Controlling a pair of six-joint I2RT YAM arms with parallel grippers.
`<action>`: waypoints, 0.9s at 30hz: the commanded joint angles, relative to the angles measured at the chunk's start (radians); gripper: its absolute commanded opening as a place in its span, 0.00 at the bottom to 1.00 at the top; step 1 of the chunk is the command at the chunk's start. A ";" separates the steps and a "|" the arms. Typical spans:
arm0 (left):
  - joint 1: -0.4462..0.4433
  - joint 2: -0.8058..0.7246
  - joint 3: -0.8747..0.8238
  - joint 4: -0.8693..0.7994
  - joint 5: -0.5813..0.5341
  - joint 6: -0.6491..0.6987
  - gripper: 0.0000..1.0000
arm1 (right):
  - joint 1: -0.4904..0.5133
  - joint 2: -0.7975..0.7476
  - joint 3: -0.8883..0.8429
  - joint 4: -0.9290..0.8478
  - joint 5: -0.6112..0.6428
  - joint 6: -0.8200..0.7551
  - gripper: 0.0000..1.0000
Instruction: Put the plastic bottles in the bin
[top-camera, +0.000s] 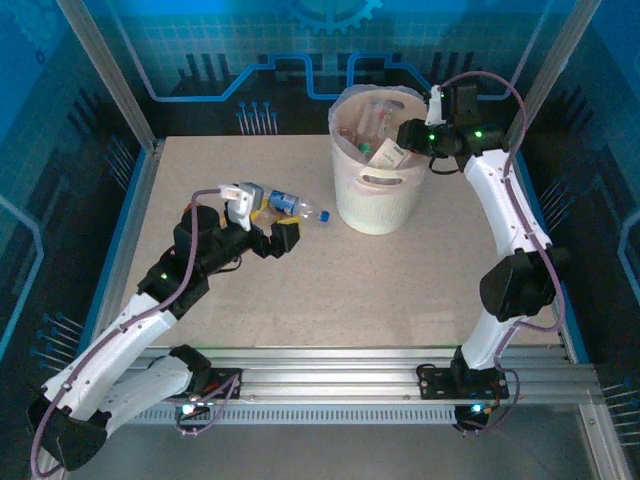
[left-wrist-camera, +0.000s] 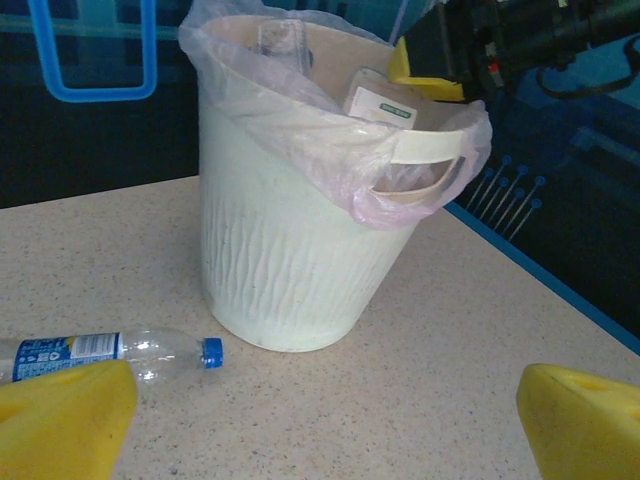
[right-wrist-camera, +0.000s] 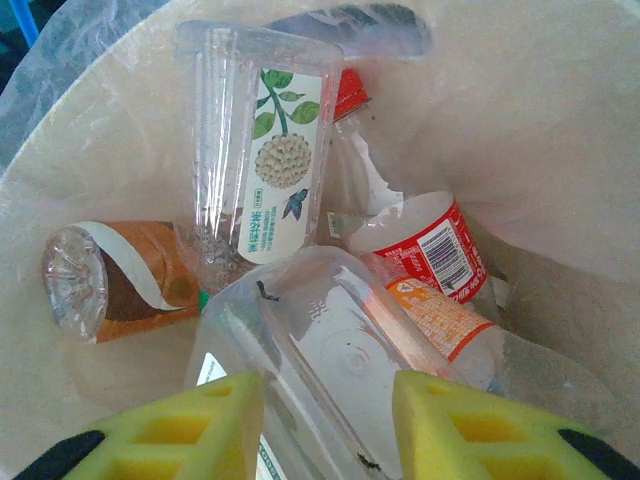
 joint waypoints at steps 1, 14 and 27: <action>-0.006 -0.005 -0.009 -0.009 -0.097 -0.044 0.99 | -0.016 -0.008 -0.014 -0.076 0.033 -0.037 0.40; 0.081 0.014 0.031 -0.186 -0.401 -0.301 0.99 | 0.032 0.069 0.238 -0.205 0.099 -0.120 0.76; 0.385 0.109 -0.019 -0.254 -0.349 -0.524 0.99 | 0.085 0.009 0.363 -0.308 0.124 -0.129 1.00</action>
